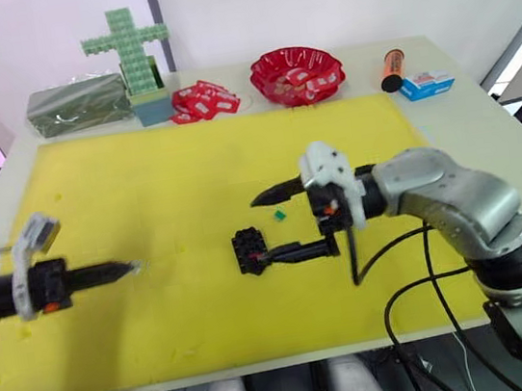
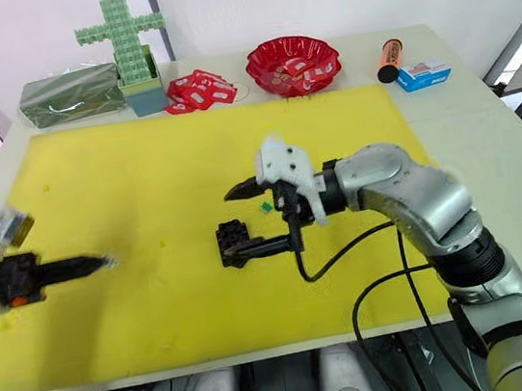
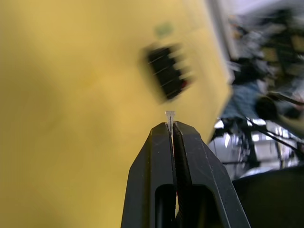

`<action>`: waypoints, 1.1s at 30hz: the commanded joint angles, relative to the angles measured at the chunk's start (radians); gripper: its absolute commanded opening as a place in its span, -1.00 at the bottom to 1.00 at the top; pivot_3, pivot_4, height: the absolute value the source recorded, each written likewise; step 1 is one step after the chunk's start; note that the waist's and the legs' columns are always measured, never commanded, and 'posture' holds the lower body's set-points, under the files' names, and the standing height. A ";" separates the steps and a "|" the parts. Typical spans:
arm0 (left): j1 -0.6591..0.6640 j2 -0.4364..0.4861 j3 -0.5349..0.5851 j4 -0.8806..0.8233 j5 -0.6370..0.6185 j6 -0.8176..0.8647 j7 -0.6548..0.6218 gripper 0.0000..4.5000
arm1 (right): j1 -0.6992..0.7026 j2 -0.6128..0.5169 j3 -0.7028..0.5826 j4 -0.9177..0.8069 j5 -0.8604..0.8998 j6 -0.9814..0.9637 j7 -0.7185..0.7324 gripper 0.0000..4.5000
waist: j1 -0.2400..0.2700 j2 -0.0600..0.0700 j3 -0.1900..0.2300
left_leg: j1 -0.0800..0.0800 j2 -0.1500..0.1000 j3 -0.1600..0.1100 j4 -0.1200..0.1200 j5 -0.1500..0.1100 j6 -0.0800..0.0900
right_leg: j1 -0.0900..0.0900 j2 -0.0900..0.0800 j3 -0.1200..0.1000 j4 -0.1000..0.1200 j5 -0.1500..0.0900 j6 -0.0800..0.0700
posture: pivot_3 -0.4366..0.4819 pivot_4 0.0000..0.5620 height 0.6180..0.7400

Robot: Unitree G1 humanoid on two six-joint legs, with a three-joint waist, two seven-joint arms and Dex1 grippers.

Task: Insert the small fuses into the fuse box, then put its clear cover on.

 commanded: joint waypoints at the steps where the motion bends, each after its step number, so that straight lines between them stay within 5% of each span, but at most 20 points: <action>1: -0.054 -0.149 0.028 -0.207 -0.031 -0.187 0.125 -0.98 | -0.028 -0.067 -0.045 0.006 0.017 0.007 0.046 1.00 | 0.003 -0.001 -0.001 | 0.000 0.000 0.000 0.000 0.000 0.000 | 0.000 0.000 0.000 -0.001 0.001 0.001 | -0.05 -0.47 1.00; 6: 0.012 -0.150 -0.181 -0.271 0.234 -0.562 0.012 -0.98 | -0.030 -0.106 -0.014 0.037 -0.051 -0.071 0.079 1.00 | -0.017 0.000 -0.001 | 0.002 0.000 0.001 -0.001 0.000 0.000 | 0.001 0.005 0.002 0.000 0.001 0.002 | -0.05 -0.47 1.00; 14: 0.083 -0.349 -0.268 -0.131 0.454 -1.191 -0.131 -0.98 | 0.022 -0.095 0.001 0.024 -0.117 -0.162 0.070 1.00 | -0.014 0.002 -0.001 | 0.001 0.001 0.001 0.000 0.000 0.000 | 0.000 0.006 0.002 -0.002 0.001 0.002 | -0.05 -0.47 1.00; 19: 0.110 -0.449 -0.256 -0.020 0.448 -1.450 -0.220 -0.98 | 0.058 -0.111 0.014 -0.002 -0.147 -0.198 0.079 1.00 | -0.012 0.002 -0.001 | 0.000 0.001 0.001 0.001 0.000 0.001 | 0.001 0.006 0.002 -0.002 0.001 0.002 | -0.05 -0.47 1.00; 27: 0.133 -0.539 -0.231 0.088 0.424 -1.722 -0.279 -0.98 | 0.069 -0.096 0.008 -0.049 -0.124 -0.169 0.050 1.00 | -0.014 0.002 -0.001 | 0.001 0.001 0.001 0.001 0.000 0.001 | 0.001 0.006 0.002 -0.002 0.001 0.002 | -0.05 -0.47 1.00; 33: 0.151 -0.516 -0.283 0.089 0.442 -1.649 -0.235 -0.98 | 0.083 -0.086 0.017 -0.088 -0.124 -0.158 0.025 1.00 | -0.014 0.002 -0.001 | 0.001 0.001 0.001 0.001 0.000 0.001 | 0.001 0.006 0.002 -0.002 0.001 0.002 | -0.05 -0.47 1.00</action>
